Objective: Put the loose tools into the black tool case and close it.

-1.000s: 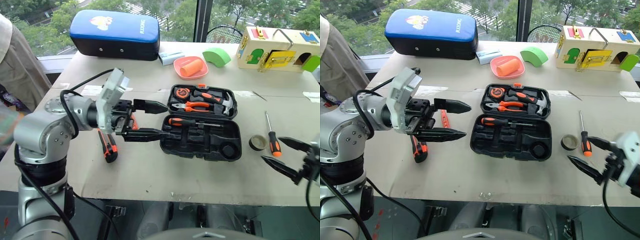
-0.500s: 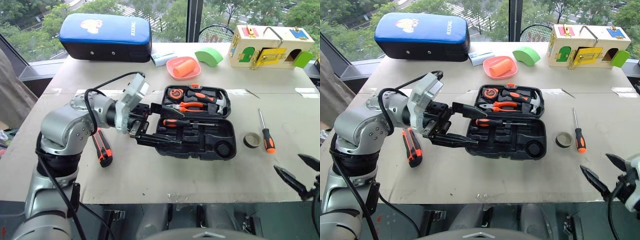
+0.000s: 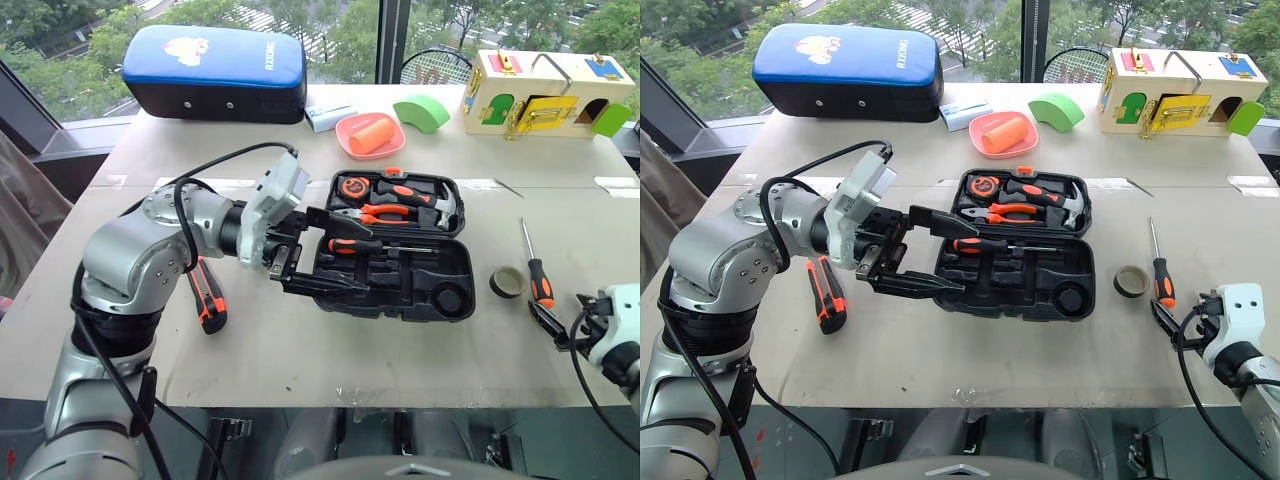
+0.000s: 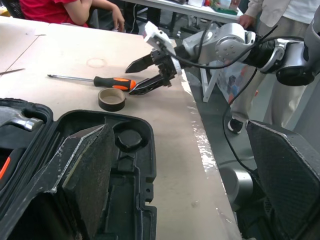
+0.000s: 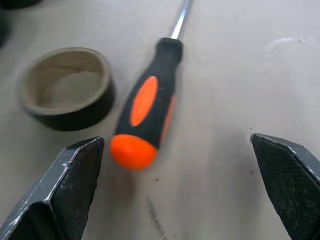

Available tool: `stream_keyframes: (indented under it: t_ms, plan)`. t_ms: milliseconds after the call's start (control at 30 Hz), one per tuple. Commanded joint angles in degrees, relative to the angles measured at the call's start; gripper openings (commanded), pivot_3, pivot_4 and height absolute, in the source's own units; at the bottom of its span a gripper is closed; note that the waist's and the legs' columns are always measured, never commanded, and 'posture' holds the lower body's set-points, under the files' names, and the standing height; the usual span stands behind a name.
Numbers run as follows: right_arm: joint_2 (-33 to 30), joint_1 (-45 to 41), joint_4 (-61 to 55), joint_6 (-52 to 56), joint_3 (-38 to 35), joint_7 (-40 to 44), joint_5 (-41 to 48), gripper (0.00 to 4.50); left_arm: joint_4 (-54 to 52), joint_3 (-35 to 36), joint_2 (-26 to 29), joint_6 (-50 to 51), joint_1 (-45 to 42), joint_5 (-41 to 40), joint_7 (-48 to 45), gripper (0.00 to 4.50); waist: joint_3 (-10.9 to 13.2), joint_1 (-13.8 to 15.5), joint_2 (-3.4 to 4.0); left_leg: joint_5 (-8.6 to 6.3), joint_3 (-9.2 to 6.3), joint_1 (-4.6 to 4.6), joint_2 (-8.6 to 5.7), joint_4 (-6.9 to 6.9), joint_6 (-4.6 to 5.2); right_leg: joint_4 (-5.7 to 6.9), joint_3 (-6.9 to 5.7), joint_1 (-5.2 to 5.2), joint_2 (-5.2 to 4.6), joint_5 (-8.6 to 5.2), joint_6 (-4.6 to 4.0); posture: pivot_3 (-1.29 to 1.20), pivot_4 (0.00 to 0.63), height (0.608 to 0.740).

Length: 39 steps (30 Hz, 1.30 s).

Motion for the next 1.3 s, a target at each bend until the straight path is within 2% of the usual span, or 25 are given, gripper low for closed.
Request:
stream_keyframes:
  t_ms: [33,67,133,200,233,400,500,600,667,767,867,1033,1300]
  plan:
    - [1.42,-0.94,-0.14,-2.00,0.44,-1.30,-0.59,3.15,-1.56,0.41,0.97,-1.11,-0.71,-0.17,0.28,4.50,0.00,-0.01,0.00,0.00,0.00,0.00,0.00,0.00,0.00,0.00,0.00,0.00,0.00,0.00,0.00,0.00,0.150,0.735]
    - [1.97,-1.22,-0.24,-2.13,0.83,-1.60,-0.64,2.78,-1.55,0.40,1.06,-1.17,-0.67,-0.18,0.31,4.50,0.00,-0.02,0.00,0.00,0.00,0.00,0.00,-0.01,0.00,0.00,0.01,0.00,0.00,0.00,0.00,0.00,0.150,0.735]
    - [3.11,-1.86,-0.33,-2.31,1.34,-1.96,-0.43,1.68,-1.44,0.26,1.09,-1.36,-0.67,-0.04,0.46,4.50,0.00,-0.02,0.00,0.00,0.00,0.00,0.00,-0.01,0.00,0.00,0.01,0.00,0.00,0.00,0.00,0.00,0.150,0.735]
    - [4.19,-2.25,-0.38,-2.63,1.54,-1.80,0.28,0.76,-1.37,0.18,0.92,-1.38,-0.63,-0.03,0.85,4.50,0.00,-0.14,0.00,0.00,0.00,0.01,0.00,0.01,0.00,0.00,0.02,0.00,0.01,0.01,0.01,0.00,0.150,0.735]
    - [4.69,-2.41,-0.57,-2.73,1.61,-1.98,0.49,0.44,-1.40,0.11,0.78,-1.36,-0.60,-0.03,1.09,4.50,0.00,-0.19,0.00,0.00,0.04,0.04,0.00,0.01,0.00,0.02,0.05,0.01,0.01,0.01,0.01,0.00,0.150,0.735]
    - [4.47,-4.43,-2.13,-2.52,-0.95,-3.98,1.09,0.45,-1.43,0.73,1.11,-1.04,0.09,-0.28,1.97,4.50,0.01,-0.91,0.02,0.00,0.08,0.07,0.00,0.01,0.00,0.06,0.10,0.00,0.02,0.01,0.01,0.00,0.150,0.735]
    - [-0.81,-8.99,-3.04,-3.37,-1.91,0.08,2.63,0.45,-0.88,1.89,3.35,-1.10,1.87,0.01,1.50,4.50,0.07,-1.50,0.13,0.00,0.15,0.06,0.00,-0.01,0.01,0.09,0.17,-0.06,0.02,0.01,0.01,0.00,0.150,0.735]
    - [-9.45,-15.03,-1.90,-5.11,2.64,10.91,3.16,0.45,0.38,3.67,6.45,-3.03,5.11,1.70,1.25,4.50,0.14,-1.94,0.24,-0.01,0.26,0.08,0.00,-0.06,0.02,0.10,0.31,-0.12,0.06,0.01,0.02,0.00,0.150,0.735]
    - [-16.45,-21.02,-0.93,-6.20,9.48,24.31,4.72,0.45,0.20,6.68,9.22,-3.56,8.56,1.81,1.36,4.50,0.14,-2.07,0.17,-0.01,0.24,0.12,0.06,-0.16,0.01,0.07,0.33,-0.13,0.15,0.01,0.01,0.00,0.150,0.735]
    - [-20.89,-28.09,1.45,-7.33,17.12,36.46,5.74,0.45,-0.77,9.14,11.63,-4.36,12.31,1.67,1.42,4.50,0.24,-2.41,0.13,-0.01,0.16,0.12,0.12,-0.25,0.01,-0.02,0.40,-0.19,0.25,0.01,0.01,0.00,0.150,0.735]
    - [-20.27,-35.39,6.22,-10.78,25.32,42.85,2.18,0.45,-2.48,10.59,13.40,-5.67,16.24,2.45,1.76,4.50,0.26,-2.16,0.08,-0.02,0.06,0.00,0.11,-0.25,0.02,-0.19,0.27,-0.16,0.18,0.01,0.01,0.00,0.150,0.735]
    - [-15.28,-43.23,16.59,-17.62,35.02,44.72,-6.60,0.45,-6.28,11.96,13.59,-6.63,19.70,2.60,4.61,4.50,0.28,-0.98,0.02,-0.10,0.05,-0.18,0.02,-0.08,0.15,-0.42,0.18,-0.19,0.00,0.06,0.08,0.00,0.150,0.735]
    - [-14.50,-46.85,30.07,-26.74,38.38,47.55,-13.70,0.45,-7.10,13.87,14.50,-6.08,20.63,1.71,6.22,4.50,0.27,-1.04,0.02,-0.08,-0.01,-0.72,-0.02,0.02,0.11,-0.29,0.12,-0.75,-0.02,0.09,0.07,0.00,0.150,0.735]
